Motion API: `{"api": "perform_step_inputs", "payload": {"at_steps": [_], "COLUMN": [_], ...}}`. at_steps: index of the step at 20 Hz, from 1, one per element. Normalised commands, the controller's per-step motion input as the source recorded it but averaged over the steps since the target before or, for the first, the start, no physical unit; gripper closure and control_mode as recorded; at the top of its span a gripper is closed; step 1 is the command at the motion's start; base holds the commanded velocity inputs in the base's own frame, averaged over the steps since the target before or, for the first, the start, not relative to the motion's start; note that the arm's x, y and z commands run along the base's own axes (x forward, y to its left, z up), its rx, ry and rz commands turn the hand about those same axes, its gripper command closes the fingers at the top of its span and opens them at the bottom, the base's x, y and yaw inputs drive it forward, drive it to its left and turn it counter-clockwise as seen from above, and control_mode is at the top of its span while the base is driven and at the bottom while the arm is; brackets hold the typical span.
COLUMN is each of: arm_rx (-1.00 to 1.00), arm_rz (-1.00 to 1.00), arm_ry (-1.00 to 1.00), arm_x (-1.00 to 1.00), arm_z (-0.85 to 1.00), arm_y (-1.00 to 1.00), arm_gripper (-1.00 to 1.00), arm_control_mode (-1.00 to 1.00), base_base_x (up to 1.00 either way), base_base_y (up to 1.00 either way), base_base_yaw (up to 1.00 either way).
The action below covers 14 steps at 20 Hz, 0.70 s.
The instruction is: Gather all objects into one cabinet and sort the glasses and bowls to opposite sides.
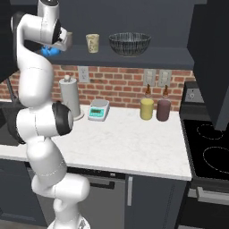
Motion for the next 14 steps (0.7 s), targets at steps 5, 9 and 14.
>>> {"api": "perform_step_inputs", "payload": {"at_steps": [5,9,14], "arm_rx": [0.0,0.0,0.0], "arm_rz": [0.0,0.0,0.0], "arm_ry": [0.03,0.03,0.04], "arm_x": [0.31,0.33,0.36], "arm_z": [-0.03,-0.06,-0.09], "arm_y": [0.22,0.24,0.23], "arm_gripper": [1.0,1.0,1.0], "arm_control_mode": [-1.0,-1.0,-1.0], "base_base_x": [0.0,0.0,0.0], "base_base_y": [0.0,0.0,0.0], "base_base_yaw": [0.0,0.0,0.0]}}
